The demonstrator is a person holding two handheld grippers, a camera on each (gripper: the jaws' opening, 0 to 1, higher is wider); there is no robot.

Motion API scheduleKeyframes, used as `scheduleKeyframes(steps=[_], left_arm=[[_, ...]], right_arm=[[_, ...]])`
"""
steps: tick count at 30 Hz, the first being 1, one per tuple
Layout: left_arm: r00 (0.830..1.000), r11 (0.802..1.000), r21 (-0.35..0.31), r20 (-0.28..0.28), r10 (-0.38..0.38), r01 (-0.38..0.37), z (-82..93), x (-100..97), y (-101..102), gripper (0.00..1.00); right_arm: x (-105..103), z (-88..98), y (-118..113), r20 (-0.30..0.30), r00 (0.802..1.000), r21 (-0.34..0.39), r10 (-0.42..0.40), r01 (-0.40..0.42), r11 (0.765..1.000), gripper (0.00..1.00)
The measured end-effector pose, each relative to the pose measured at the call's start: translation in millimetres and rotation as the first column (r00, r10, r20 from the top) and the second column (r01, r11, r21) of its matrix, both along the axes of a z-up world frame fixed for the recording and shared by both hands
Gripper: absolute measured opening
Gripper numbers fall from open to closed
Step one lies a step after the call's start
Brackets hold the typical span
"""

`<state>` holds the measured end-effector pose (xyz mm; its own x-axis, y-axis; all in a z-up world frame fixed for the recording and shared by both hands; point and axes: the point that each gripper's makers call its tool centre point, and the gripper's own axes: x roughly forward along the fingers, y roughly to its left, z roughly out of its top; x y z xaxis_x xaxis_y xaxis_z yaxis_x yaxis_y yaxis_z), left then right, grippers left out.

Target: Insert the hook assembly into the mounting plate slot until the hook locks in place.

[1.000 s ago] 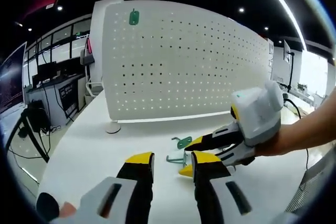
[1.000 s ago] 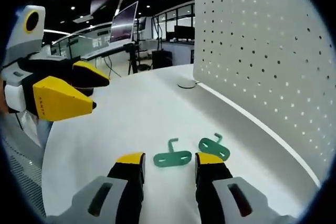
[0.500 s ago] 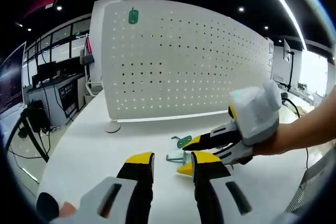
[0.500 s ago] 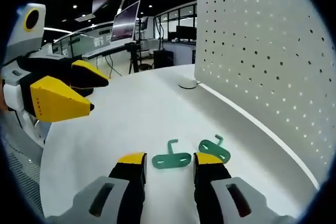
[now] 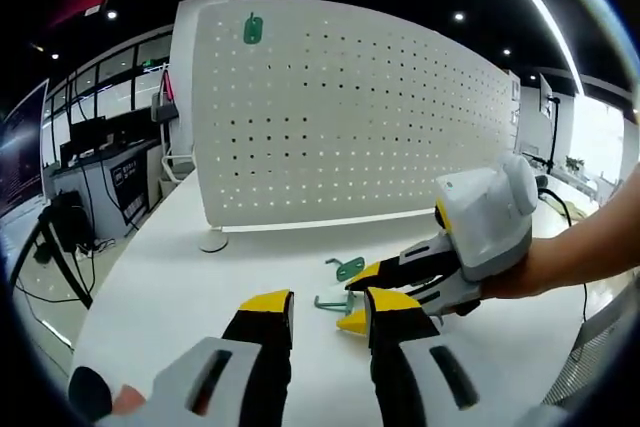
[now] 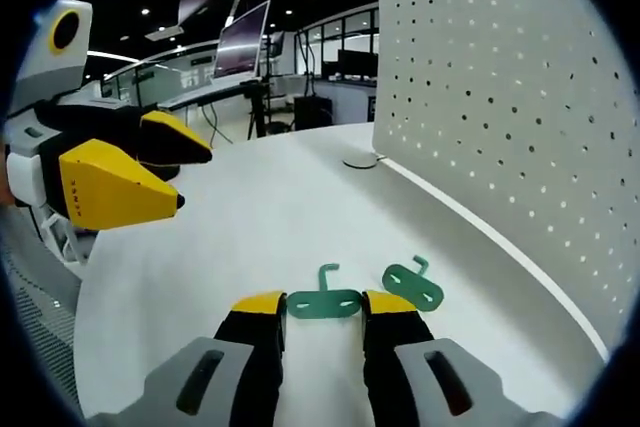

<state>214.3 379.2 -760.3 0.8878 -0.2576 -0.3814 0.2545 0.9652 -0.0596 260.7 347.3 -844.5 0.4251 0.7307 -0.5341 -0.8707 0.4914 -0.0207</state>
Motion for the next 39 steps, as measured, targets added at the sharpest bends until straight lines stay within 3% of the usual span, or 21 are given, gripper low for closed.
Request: scheduleKeyframes(steps=[20,30,39], left_arm=[[1.000,1.000,-0.013,-0.011,-0.006,0.006,-1.6,-1.2,-3,0.28],[1.000,0.996,-0.088,-0.007,0.030,-0.030,8.7,-3.6,6,0.28],[1.000,0.990,-0.142,0.003,0.010,-0.009,27.7,-7.4,1,0.26]], right_arm=[[-10,11.8,-7,0.054,0.999,0.031,0.005,-0.007,1.000,0.29],[-19,44.5,-13,0.145,0.989,0.076,0.008,-0.019,0.997,0.29],[-27,84.0,-15,0.240,0.971,0.123,0.002,-0.033,0.992,0.29]])
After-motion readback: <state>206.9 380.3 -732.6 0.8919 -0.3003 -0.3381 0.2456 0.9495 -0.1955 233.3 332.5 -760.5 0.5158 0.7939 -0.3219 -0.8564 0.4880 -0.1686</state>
